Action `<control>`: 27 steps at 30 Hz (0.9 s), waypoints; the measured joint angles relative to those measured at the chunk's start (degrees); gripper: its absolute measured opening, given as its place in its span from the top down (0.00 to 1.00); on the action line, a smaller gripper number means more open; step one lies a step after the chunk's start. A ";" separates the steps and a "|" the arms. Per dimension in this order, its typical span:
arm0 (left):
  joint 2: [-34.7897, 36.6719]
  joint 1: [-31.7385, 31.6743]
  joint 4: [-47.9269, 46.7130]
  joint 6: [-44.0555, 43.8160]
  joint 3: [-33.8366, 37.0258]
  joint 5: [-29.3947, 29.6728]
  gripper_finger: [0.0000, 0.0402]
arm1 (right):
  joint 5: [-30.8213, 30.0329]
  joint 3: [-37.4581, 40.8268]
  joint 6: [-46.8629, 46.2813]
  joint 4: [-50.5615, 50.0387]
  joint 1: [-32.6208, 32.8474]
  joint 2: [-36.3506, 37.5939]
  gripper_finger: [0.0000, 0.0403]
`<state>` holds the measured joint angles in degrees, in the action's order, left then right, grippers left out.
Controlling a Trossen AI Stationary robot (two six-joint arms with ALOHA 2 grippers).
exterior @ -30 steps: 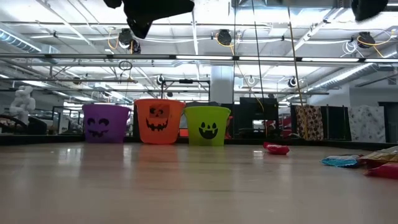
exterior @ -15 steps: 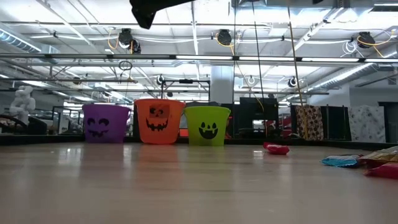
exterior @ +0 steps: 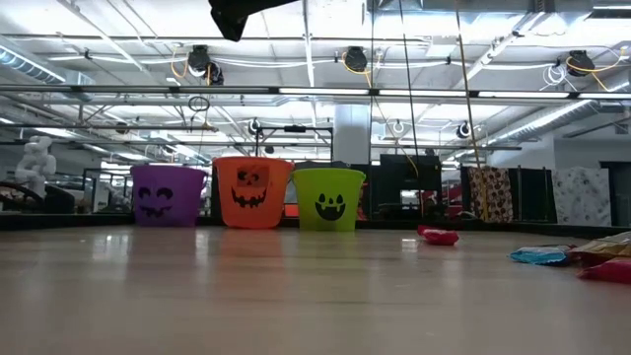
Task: Sort candy by brand, put in halloween buckets
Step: Put golden candy into the orange bucket
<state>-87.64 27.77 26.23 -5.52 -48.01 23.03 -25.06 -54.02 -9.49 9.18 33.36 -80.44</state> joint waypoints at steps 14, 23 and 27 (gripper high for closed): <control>0.15 0.01 0.20 0.40 0.00 0.40 0.55 | 1.99 0.02 1.51 -0.75 -1.71 -0.03 1.00; 9.22 0.62 -13.39 -8.66 0.00 6.23 0.55 | -28.95 0.02 9.83 -0.09 -3.93 -0.03 1.00; 13.95 1.38 -17.89 -8.54 0.00 9.10 0.55 | -34.55 0.02 17.72 5.87 -9.14 -0.03 1.00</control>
<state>-73.69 29.15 8.34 -14.06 -48.01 32.13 -59.61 -54.00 8.23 15.05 24.22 -80.47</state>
